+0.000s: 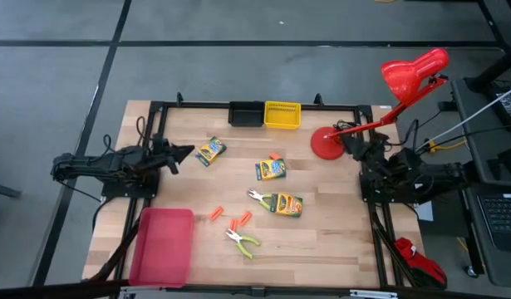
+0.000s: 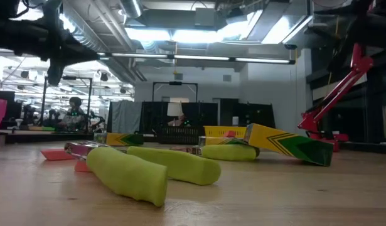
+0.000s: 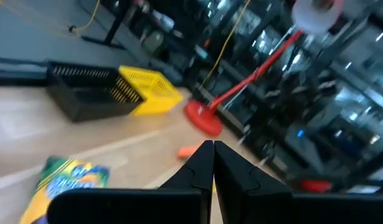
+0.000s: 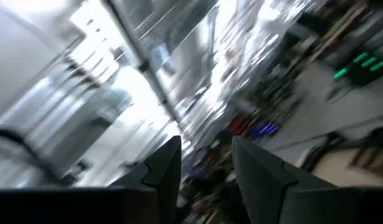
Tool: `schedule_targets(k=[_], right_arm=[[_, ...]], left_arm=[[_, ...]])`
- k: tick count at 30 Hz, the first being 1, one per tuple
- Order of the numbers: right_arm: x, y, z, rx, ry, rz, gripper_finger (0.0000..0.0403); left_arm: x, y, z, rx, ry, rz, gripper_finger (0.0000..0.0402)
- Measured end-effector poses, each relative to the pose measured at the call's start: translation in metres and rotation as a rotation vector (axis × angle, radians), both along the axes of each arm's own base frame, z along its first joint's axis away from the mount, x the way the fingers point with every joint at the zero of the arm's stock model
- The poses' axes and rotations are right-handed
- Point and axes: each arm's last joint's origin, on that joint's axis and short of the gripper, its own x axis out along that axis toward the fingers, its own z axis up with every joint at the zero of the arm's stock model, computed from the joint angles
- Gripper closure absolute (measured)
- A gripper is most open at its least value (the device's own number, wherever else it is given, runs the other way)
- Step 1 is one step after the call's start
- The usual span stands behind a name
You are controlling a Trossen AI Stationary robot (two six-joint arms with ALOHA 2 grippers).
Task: Pick & Place School Supplies
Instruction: Put the crayon box into the red bin
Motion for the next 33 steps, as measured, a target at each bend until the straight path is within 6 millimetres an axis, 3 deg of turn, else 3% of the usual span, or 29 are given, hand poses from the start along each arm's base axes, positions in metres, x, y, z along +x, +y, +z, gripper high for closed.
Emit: schedule_targets(k=[5, 8, 12, 18, 22, 26, 29, 33], right_arm=[[0.003, -0.002, 0.001, 0.074, -0.027, -0.069, 0.0257], [0.001, -0.001, 0.014, -0.005, -0.125, -0.062, 0.0257], [-0.002, 0.002, 0.05, -0.197, -0.224, -0.059, 0.0257], [0.009, 0.009, 0.118, -0.466, -0.236, 0.009, 0.0257], [0.024, 0.009, 0.152, -0.446, -0.039, 0.05, 0.0257], [0.038, 0.01, 0.171, -0.258, 0.324, 0.214, 0.0257], [0.044, 0.014, 0.178, -0.097, 0.554, 0.31, 0.0257], [0.048, 0.024, 0.172, 0.1, 0.813, 0.409, 0.0257]], left_arm=[[0.001, -0.002, 0.015, 0.063, -0.123, -0.056, 0.0395], [0.005, -0.005, 0.016, 0.135, -0.106, -0.163, 0.0395], [0.015, -0.009, 0.012, 0.137, -0.054, -0.316, 0.0393], [0.028, -0.018, 0.025, 0.246, -0.186, -0.584, 0.0393], [0.042, -0.019, 0.023, 0.173, 0.006, -0.649, 0.0386], [0.059, -0.02, 0.025, 0.053, 0.298, -0.67, 0.0367], [0.074, -0.02, 0.031, 0.02, 0.462, -0.655, 0.036], [0.094, -0.02, 0.027, -0.014, 0.603, -0.663, 0.0366]])
